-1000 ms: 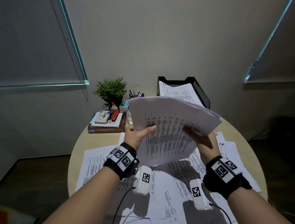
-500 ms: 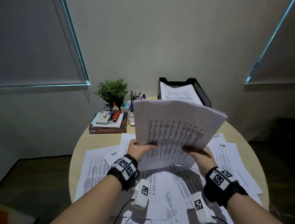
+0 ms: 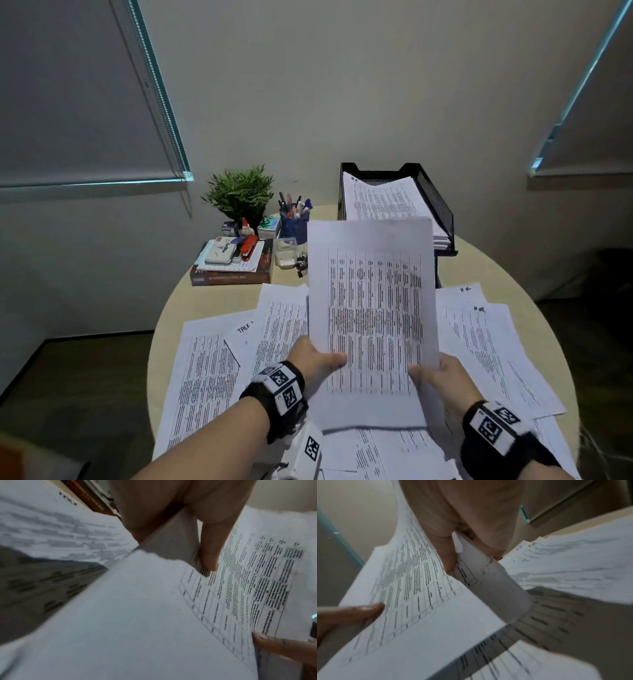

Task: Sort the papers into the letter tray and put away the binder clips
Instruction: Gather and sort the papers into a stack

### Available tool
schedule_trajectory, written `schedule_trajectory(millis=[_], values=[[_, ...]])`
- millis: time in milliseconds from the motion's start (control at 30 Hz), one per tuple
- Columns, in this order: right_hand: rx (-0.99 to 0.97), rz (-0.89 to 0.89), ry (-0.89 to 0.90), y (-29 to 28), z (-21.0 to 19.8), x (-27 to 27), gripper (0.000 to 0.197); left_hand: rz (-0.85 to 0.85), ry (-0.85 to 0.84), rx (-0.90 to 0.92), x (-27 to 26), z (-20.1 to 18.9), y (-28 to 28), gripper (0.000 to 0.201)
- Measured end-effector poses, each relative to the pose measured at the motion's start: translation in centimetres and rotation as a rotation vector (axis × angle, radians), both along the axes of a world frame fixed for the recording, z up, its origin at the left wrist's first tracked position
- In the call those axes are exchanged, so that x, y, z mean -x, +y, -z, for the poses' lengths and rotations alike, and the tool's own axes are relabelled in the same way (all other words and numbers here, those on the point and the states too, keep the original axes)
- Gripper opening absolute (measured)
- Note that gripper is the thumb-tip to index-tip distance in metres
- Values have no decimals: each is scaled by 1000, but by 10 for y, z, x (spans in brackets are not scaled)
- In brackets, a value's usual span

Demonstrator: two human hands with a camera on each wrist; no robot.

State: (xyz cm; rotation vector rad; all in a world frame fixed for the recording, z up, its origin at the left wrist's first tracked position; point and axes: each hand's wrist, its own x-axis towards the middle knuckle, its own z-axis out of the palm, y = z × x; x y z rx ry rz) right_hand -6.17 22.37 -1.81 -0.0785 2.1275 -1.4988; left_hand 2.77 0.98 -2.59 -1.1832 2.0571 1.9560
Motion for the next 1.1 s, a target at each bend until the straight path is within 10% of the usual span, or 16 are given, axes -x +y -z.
schedule_trajectory(millis=[67,167,267,367,500,667,833,1100], values=[[-18,23,-82,10,12,-7,17,93,-102,61,-5,11,8,94],[-25,70,-218,25,39,-15,23,228,-139,98,-12,24,18,50],[-85,62,-259,36,52,-17,11,413,-218,96,-17,27,20,75],[-110,61,-251,44,45,-2,8,510,-213,-143,-19,22,14,37],[-122,41,-319,44,37,32,24,481,-206,-432,-18,17,4,35],[6,3,-405,41,80,97,115,402,-138,-340,9,5,-6,38],[109,-75,-389,12,2,104,26,247,-101,-250,57,-13,-15,29],[11,-72,-353,-1,1,175,14,38,-19,-320,136,-12,-33,36]])
